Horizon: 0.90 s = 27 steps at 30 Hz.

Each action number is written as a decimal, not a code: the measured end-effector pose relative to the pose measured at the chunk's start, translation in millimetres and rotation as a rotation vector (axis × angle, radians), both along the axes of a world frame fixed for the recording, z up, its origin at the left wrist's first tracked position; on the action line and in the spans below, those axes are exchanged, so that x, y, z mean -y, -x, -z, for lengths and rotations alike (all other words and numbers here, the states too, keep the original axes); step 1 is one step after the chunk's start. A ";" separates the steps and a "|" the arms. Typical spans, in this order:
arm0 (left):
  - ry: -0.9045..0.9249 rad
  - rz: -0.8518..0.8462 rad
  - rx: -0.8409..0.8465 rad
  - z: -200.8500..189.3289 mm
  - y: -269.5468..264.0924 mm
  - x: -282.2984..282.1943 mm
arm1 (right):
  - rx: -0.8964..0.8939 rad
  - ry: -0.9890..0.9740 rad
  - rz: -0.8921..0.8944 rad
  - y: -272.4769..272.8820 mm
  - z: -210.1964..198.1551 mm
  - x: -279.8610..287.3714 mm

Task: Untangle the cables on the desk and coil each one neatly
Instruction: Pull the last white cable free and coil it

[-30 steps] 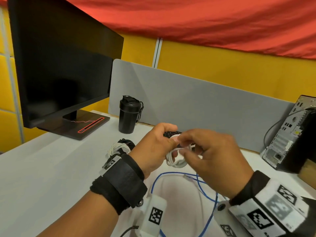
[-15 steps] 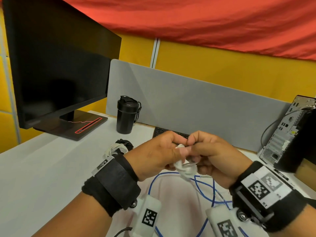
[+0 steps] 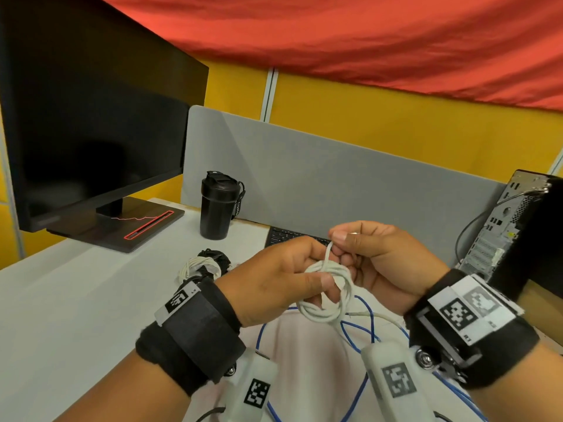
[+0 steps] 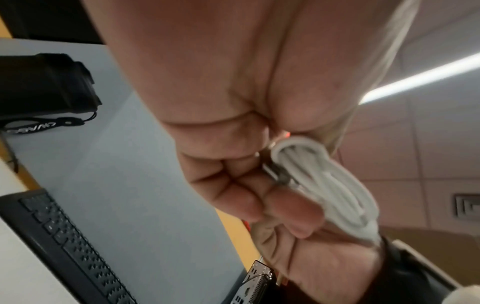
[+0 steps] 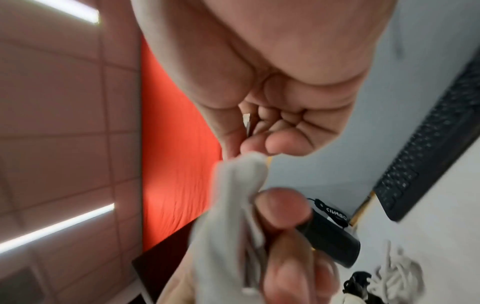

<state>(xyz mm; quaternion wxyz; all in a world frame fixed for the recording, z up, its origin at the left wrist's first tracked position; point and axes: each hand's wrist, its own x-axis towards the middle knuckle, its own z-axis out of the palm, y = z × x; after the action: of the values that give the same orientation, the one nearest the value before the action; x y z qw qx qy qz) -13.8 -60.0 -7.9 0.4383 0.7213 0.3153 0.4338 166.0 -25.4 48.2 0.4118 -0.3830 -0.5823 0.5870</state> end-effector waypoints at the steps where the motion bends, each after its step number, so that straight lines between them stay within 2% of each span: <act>1: 0.029 0.023 0.060 -0.4 0.1 0.3 | -0.030 0.055 0.000 -0.1 2.3 -2.3; 5: 0.032 -0.021 0.172 0.3 3.1 -4.0 | 0.017 0.173 0.026 -0.2 8.3 -5.2; 8: 0.049 -0.018 0.265 0.0 5.1 -5.6 | 0.111 0.246 -0.031 3.1 13.1 -0.2; 10: 0.013 -0.093 0.198 0.8 5.9 -6.4 | 0.180 0.248 -0.087 4.1 16.8 3.3; 12: -0.056 -0.226 0.051 3.7 6.5 -8.6 | 0.198 0.238 -0.082 2.4 19.1 4.8; 14: -0.096 -0.327 -0.026 5.4 6.4 -9.8 | 0.229 0.214 -0.066 -1.6 22.2 5.2; 17: -0.094 -0.438 -0.034 6.7 4.1 -10.5 | 0.286 0.120 -0.002 -0.8 26.0 11.7; 20: -0.133 -0.539 -0.021 8.8 1.1 -13.4 | 0.265 -0.045 0.108 8.1 25.3 19.6; 22: -0.087 -0.559 0.083 9.9 0.3 -15.1 | 0.328 -0.173 0.154 15.0 26.6 20.2; 24: 0.114 -0.470 0.306 7.8 0.9 -15.6 | 0.361 -0.240 0.182 19.0 26.0 17.6; 27: 0.417 -0.240 0.584 2.7 5.8 -14.1 | 0.178 -0.087 0.016 16.1 22.5 11.3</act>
<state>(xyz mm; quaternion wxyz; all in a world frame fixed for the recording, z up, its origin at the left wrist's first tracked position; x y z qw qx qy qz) -19.7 -45.8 -10.5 0.5934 0.4203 0.3408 0.5959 150.0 -36.7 25.7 0.3793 -0.4201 -0.6386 0.5215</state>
